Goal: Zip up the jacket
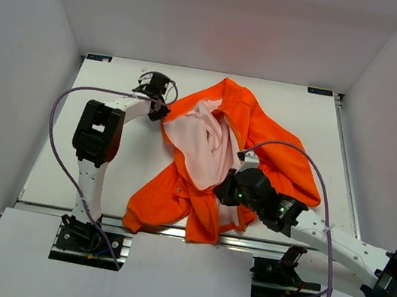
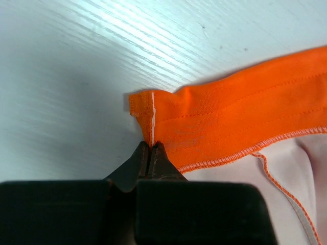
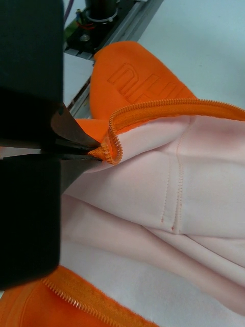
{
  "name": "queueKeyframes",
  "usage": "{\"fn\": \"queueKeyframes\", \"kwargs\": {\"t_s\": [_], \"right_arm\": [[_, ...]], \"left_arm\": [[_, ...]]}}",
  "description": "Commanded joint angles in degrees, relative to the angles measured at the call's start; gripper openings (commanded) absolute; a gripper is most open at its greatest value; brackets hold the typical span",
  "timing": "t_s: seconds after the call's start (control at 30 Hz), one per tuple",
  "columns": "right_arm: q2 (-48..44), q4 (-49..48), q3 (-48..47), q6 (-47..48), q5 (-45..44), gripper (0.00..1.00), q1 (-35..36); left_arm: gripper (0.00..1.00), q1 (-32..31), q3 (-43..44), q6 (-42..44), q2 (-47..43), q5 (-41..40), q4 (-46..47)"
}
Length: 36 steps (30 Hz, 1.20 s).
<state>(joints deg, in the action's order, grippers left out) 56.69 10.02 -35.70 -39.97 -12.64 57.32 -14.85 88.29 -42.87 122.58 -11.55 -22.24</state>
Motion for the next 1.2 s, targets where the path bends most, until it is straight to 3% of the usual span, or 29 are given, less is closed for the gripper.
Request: {"fn": "queueKeyframes", "kwargs": {"t_s": [0.0, 0.1, 0.17, 0.3, 0.4, 0.5, 0.67, 0.83, 0.87, 0.9, 0.97, 1.0, 1.03, 1.17], "right_arm": [[1.14, -0.52, 0.9, 2.78, 5.16, 0.0, -0.19], [3.34, -6.31, 0.99, 7.34, 14.28, 0.0, -0.19], [6.85, -13.22, 0.29, 10.07, 24.91, 0.0, -0.1], [15.1, -25.2, -4.36, 9.12, 42.56, 0.0, 1.12], [21.0, -34.26, -7.53, 5.89, 50.15, 0.0, 2.18], [22.25, -37.35, -8.33, 1.75, 47.82, 0.0, 2.1], [15.05, -33.4, 3.68, -8.7, 35.87, 0.0, -3.86], [2.83, -24.73, 16.44, -19.88, 23.21, 0.0, -8.8], [1.25, -22.52, 16.8, -20.24, 21.8, 0.05, -8.89], [-1.38, -20.24, 16.63, -20.24, 19.09, 0.19, -8.89], [-3.85, -15.22, 15.93, -18.67, 16.53, 0.4, -8.89], [-6.39, -13.38, 15.58, -18.14, 15.64, 0.42, -8.89], [-7.63, -11.62, 15.05, -17.43, 14.76, 0.44, -8.89], [-12.91, 1.38, 10.23, -11.47, 8.97, 0.6, -8.89]], "left_arm": [[0.0, 0.17, 2.93, 2.61, -1.2, -8.2, -4.82], [0.0, 3.67, 10.1, 5.69, -3.75, -13.66, -8.68], [0.0, 6.05, 15.39, 7.62, -3.67, -14.2, -13.08], [0.0, 10.28, 30.75, 12.1, -2.27, -17.18, -18.27], [0.0, 10.37, 36.93, 16.85, -0.51, -19.65, -18.81], [0.0, 10.28, 43.44, 18.61, 2.47, -18.69, -18.19], [0.0, 8.18, 45.83, 19.14, 6.52, -14.56, -14.33], [0.0, -1.48, 47.76, 20.46, 14.23, -15.34, -9.41], [0.01, -2.37, 49.24, 19.68, 15.57, -15.17, -9.14], [0.09, -3.33, 50.04, 17.76, 16.71, -14.56, -9.05], [0.68, -3.43, 50.4, 15.64, 18.91, -10.17, -8.61], [0.92, -3.52, 50.31, 14.41, 19.01, -9.55, -8.44], [0.98, -3.6, 50.23, 14.31, 18.75, -8.5, -8.43], [0.98, -3.78, 47.78, 15.1, 14.54, -7.61, -8.08]]}}
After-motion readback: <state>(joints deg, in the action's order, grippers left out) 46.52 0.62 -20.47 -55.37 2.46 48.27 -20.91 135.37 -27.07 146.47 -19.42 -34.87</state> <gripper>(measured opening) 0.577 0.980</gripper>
